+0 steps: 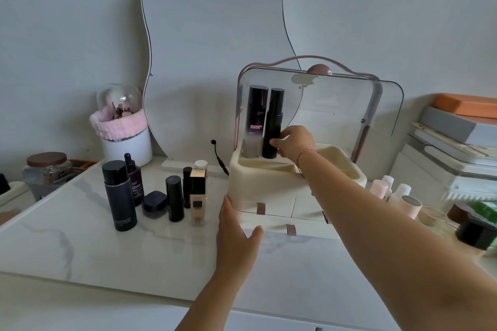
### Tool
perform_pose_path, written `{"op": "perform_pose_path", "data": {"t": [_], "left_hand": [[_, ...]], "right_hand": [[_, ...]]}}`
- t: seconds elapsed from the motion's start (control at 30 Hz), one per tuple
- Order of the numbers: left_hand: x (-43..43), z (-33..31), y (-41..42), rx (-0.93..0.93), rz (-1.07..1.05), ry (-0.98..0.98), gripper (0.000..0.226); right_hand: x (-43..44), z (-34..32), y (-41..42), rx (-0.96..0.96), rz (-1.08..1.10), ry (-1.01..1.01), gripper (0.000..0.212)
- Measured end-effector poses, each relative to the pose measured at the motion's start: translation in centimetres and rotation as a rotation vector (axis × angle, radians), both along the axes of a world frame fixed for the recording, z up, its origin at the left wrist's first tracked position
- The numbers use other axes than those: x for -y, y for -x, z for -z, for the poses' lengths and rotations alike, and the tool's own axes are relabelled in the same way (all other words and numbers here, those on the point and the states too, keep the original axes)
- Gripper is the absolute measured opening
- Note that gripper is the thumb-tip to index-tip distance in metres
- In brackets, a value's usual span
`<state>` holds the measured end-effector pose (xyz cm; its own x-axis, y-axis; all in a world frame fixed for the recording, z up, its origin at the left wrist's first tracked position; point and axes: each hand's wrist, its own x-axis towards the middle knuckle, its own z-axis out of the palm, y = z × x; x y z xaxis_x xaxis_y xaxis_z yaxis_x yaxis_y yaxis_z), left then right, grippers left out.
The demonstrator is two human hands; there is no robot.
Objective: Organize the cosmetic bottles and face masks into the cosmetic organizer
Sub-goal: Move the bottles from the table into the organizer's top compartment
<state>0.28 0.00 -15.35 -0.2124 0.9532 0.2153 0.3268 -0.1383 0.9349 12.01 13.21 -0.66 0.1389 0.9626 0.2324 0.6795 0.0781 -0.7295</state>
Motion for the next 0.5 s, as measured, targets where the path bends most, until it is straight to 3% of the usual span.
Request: {"op": "perform_pose_path", "data": {"t": [0.27,0.5], "left_hand": [[-0.11,0.07,0.07,-0.002,-0.002,0.005,0.089],[0.17,-0.05,0.06,-0.004,0.014,0.028,0.089]], "right_hand": [[-0.11,0.14,0.08,-0.009,-0.036,0.013,0.023],[-0.06,0.34,0.03,0.057,-0.017,0.033,0.038]]}}
